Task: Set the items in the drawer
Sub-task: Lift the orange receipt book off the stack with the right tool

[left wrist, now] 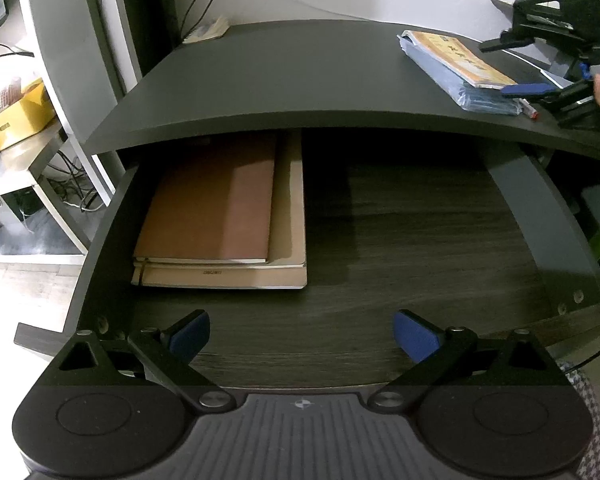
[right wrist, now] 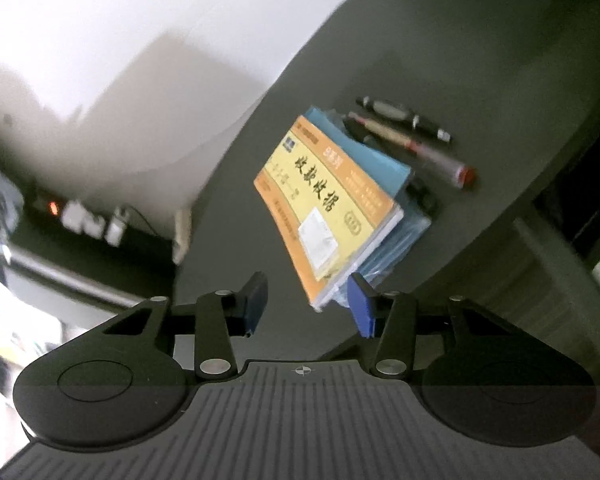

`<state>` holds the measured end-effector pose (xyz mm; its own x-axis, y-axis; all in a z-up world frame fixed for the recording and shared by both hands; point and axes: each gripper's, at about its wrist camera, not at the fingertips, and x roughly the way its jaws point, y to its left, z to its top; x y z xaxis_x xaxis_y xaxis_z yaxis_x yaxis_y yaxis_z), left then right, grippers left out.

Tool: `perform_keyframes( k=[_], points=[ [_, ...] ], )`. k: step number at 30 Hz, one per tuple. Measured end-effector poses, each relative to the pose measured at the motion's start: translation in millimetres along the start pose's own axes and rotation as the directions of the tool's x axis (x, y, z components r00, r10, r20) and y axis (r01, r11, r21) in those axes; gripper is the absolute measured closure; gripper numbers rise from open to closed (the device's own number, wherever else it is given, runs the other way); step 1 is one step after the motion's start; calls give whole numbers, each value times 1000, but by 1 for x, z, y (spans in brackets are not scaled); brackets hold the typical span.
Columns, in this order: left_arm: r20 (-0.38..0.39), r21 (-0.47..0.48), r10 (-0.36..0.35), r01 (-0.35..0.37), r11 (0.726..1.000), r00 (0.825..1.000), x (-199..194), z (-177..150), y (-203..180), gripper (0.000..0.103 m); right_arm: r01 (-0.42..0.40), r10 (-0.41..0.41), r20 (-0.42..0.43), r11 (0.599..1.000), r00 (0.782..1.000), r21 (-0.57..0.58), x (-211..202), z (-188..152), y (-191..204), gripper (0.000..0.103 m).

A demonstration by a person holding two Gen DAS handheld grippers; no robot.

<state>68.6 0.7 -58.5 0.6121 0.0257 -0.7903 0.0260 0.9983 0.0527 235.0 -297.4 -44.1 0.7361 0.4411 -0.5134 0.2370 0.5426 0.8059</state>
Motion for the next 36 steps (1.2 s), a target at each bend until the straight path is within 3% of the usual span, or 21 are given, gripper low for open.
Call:
perform_keyframes(
  k=[4, 6, 9, 16, 17, 21, 27, 29, 31, 32, 36],
  points=[
    [1, 3, 2, -2, 1000, 1000, -1, 0, 0, 4, -14, 15, -9, 996, 1000, 92, 15, -8, -7, 61],
    [2, 2, 3, -3, 1000, 1000, -1, 0, 0, 4, -15, 16, -1, 990, 1000, 143, 17, -12, -13, 82],
    [1, 0, 5, -5, 1000, 1000, -1, 0, 1, 4, -16, 12, 31, 989, 999, 145, 13, -18, -17, 95],
    [2, 3, 1, -1, 1000, 1000, -2, -1, 1, 4, -32, 28, 45, 995, 999, 94, -7, -25, -17, 95],
    [3, 4, 1, -1, 1000, 1000, -2, -1, 0, 4, -34, 30, 36, 995, 999, 92, -7, -25, -18, 85],
    [3, 8, 2, -2, 1000, 1000, -2, -1, -1, 4, -41, 37, 31, 993, 999, 113, -4, -28, -19, 69],
    [4, 6, 5, -5, 1000, 1000, -3, -1, -1, 4, -40, 30, 57, 983, 998, 178, 7, -28, -27, 57],
    [4, 6, 5, -5, 1000, 1000, -4, -1, -1, 4, -63, 46, 79, 972, 996, 225, 9, -27, -34, 58],
    [5, 7, 4, -4, 1000, 1000, -5, -2, -1, 4, -80, 61, 86, 968, 994, 238, 9, -25, -35, 69],
    [5, 5, 5, -5, 1000, 1000, -5, -2, 0, 4, -79, 61, 83, 970, 995, 232, 8, -25, -33, 83],
    [12, 0, 7, -7, 1000, 1000, -8, -2, 0, 4, -83, 69, 83, 979, 994, 188, -5, -27, -24, 94]
  ],
)
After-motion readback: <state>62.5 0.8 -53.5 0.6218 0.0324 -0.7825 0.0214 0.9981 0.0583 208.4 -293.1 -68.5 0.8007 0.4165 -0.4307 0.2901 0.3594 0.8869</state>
